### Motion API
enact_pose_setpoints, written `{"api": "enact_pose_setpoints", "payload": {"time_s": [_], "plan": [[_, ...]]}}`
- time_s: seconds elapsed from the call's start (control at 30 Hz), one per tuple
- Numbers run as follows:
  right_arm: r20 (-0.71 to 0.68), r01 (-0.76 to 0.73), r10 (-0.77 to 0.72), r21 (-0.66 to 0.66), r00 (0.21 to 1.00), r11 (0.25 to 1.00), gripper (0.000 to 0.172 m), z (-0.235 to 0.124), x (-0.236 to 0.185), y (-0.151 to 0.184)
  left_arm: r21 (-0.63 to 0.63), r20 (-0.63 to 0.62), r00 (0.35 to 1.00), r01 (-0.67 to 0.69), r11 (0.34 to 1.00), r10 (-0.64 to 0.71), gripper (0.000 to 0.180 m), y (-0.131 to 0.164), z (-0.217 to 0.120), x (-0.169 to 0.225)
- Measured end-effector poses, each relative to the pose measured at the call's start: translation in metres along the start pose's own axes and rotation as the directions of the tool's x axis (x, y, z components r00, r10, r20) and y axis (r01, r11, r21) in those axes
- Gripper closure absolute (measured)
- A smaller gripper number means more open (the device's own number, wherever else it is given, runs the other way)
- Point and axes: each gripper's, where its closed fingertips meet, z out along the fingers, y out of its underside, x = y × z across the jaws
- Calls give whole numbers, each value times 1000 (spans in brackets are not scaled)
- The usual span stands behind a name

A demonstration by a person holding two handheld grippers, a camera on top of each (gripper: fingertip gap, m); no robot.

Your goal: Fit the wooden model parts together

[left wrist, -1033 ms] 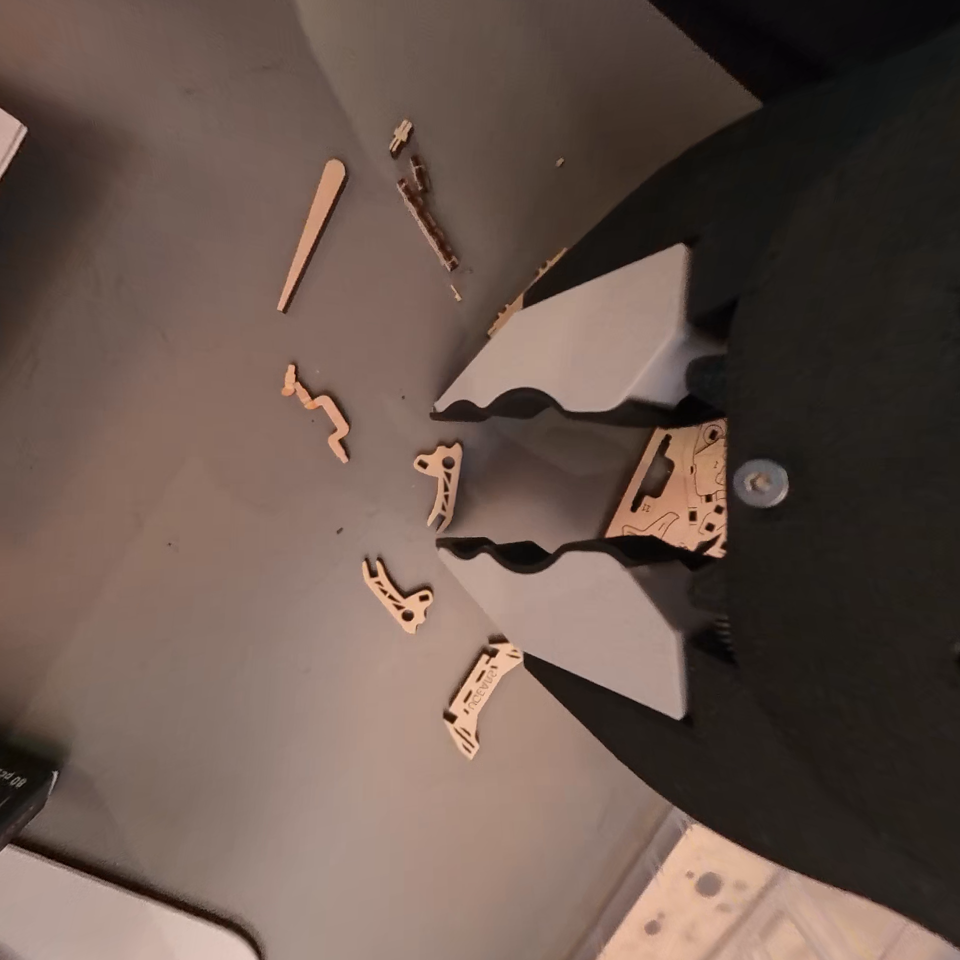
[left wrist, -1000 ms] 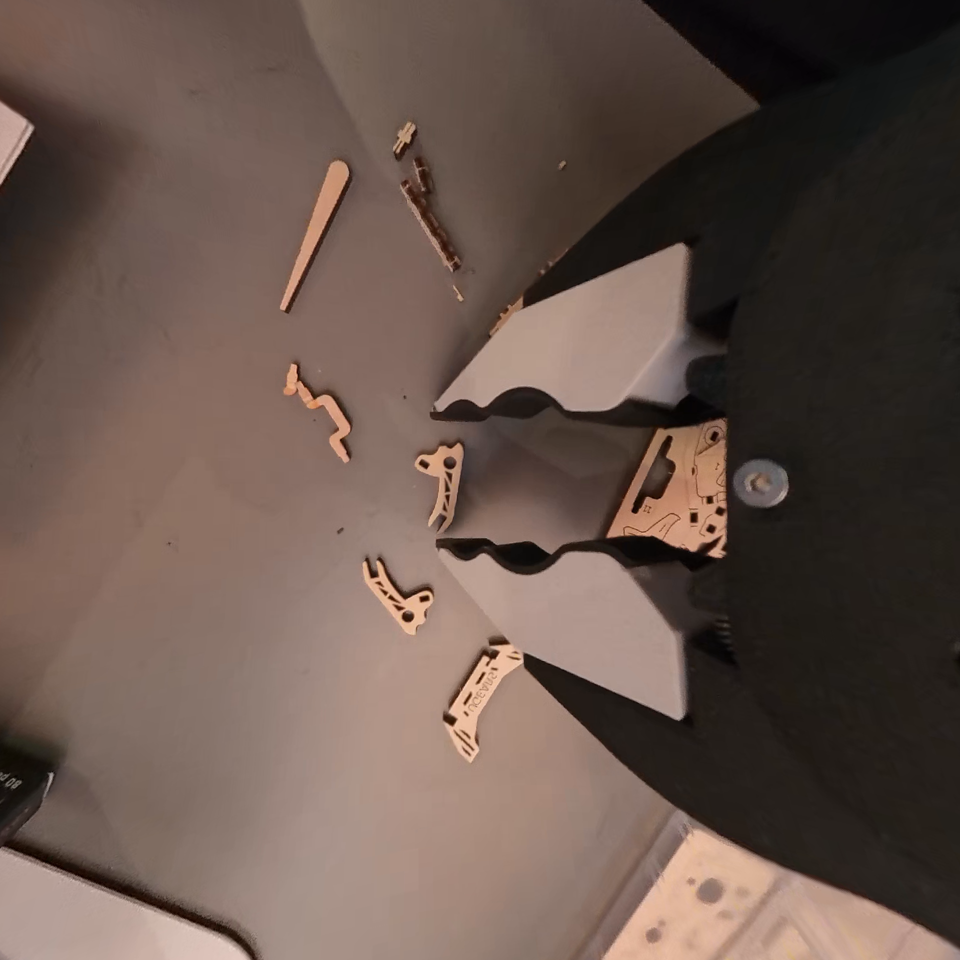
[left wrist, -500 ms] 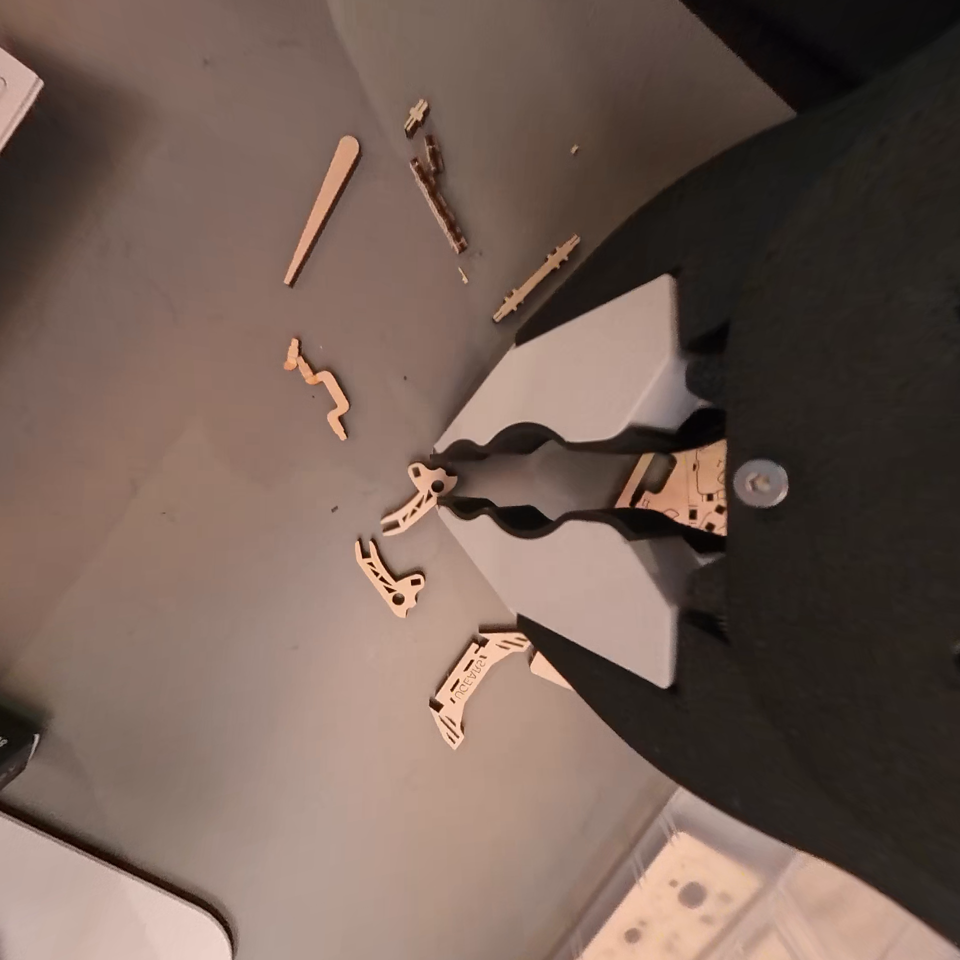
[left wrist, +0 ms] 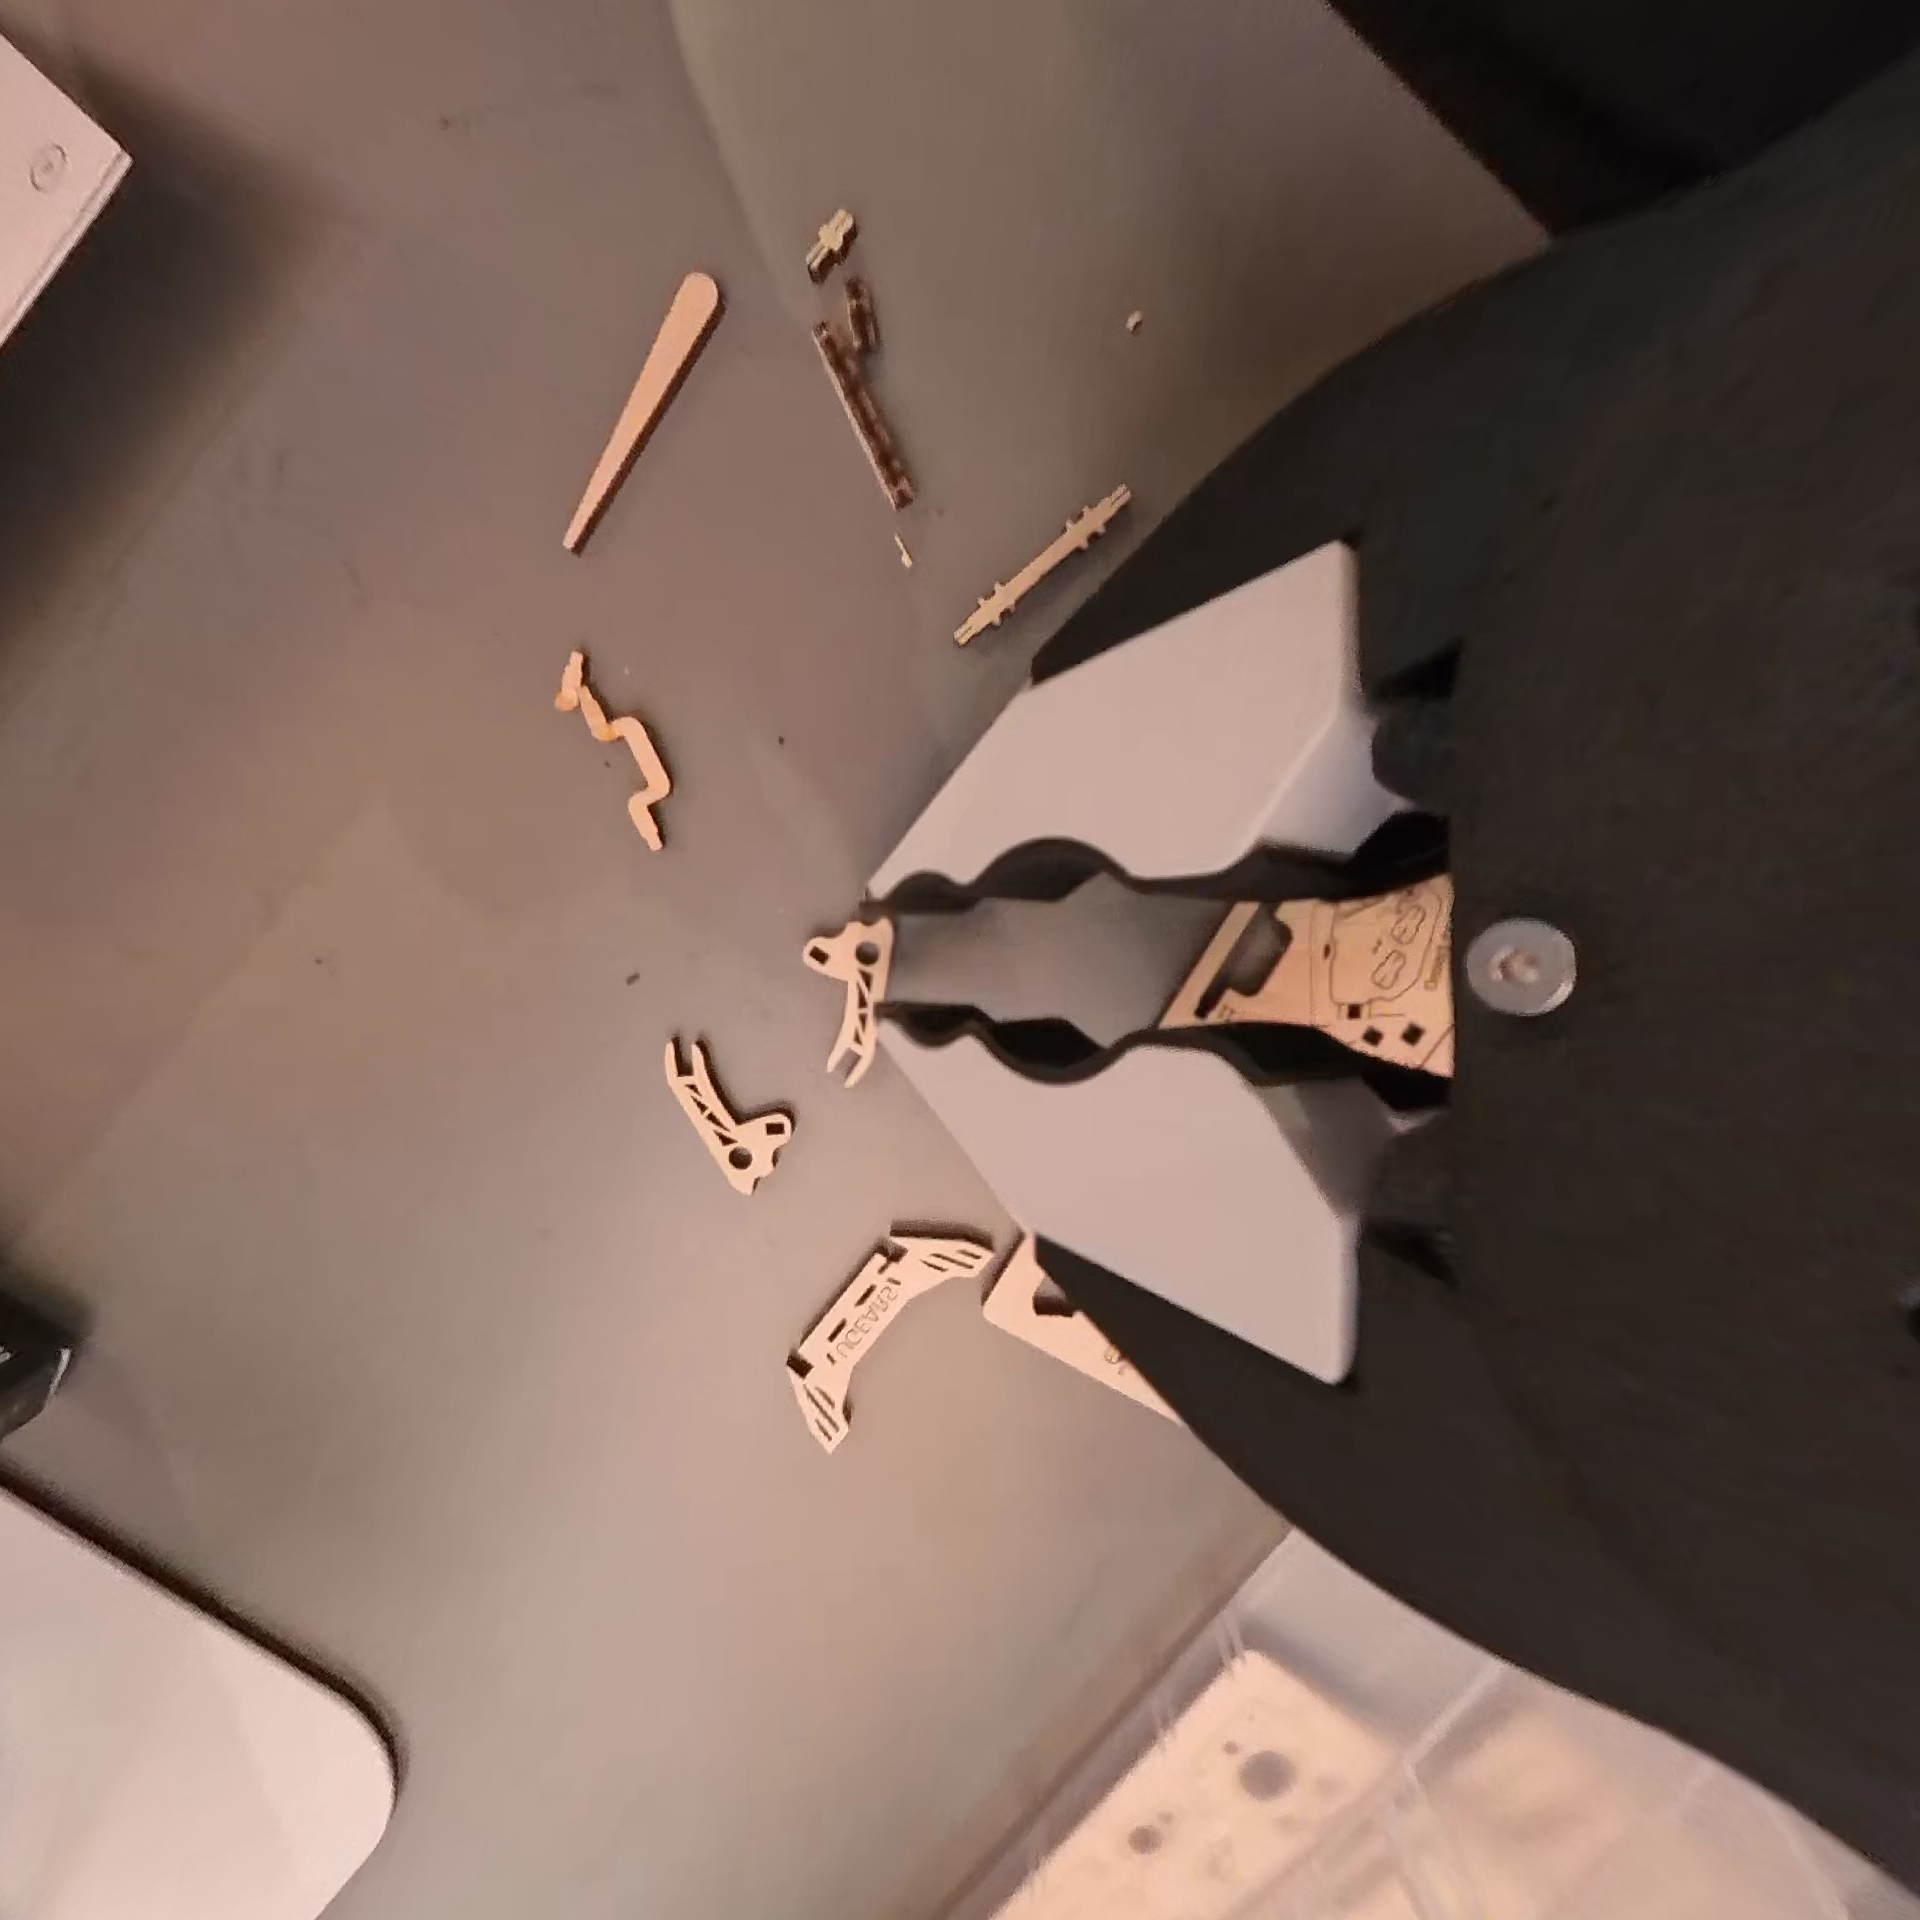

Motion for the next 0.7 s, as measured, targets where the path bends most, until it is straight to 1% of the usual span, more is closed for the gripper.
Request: {"api": "enact_pose_setpoints", "payload": {"time_s": [0.1, 0.23, 0.3, 0.33, 0.4, 0.53, 0.7], "plan": [[4, -5, 5, 0, 1000, 1000, 167, 0, 0, 0, -16, 5, 999, 38, 999, -38, 151, 4, 1, -1], [6, -10, 10, -1, 1000, 1000, 167, 1, 0, 0, -24, -3, 992, 128, 991, -128, 146, 2, 11, -4], [5, -15, 15, 3, 1000, 1000, 167, 0, 0, 0, -34, 2, 990, 138, 990, -138, 135, 0, 13, -7], [4, -18, 18, 5, 1000, 1000, 167, 0, 1, -1, -41, -6, 991, 135, 990, -136, 136, -1, 14, -7], [3, -20, 20, 6, 1000, 1000, 167, 0, 1, -1, -54, -39, 988, 148, 987, -150, 151, -2, 15, -4], [6, -13, 13, 3, 1000, 1000, 167, 0, 0, -1, -76, -34, 989, 140, 987, -143, 153, -1, 15, -5], [-1, -13, 13, 7, 1000, 1000, 167, 0, 1, -1, -40, 5, 992, 128, 991, -128, 153, -1, 14, -7]]}}
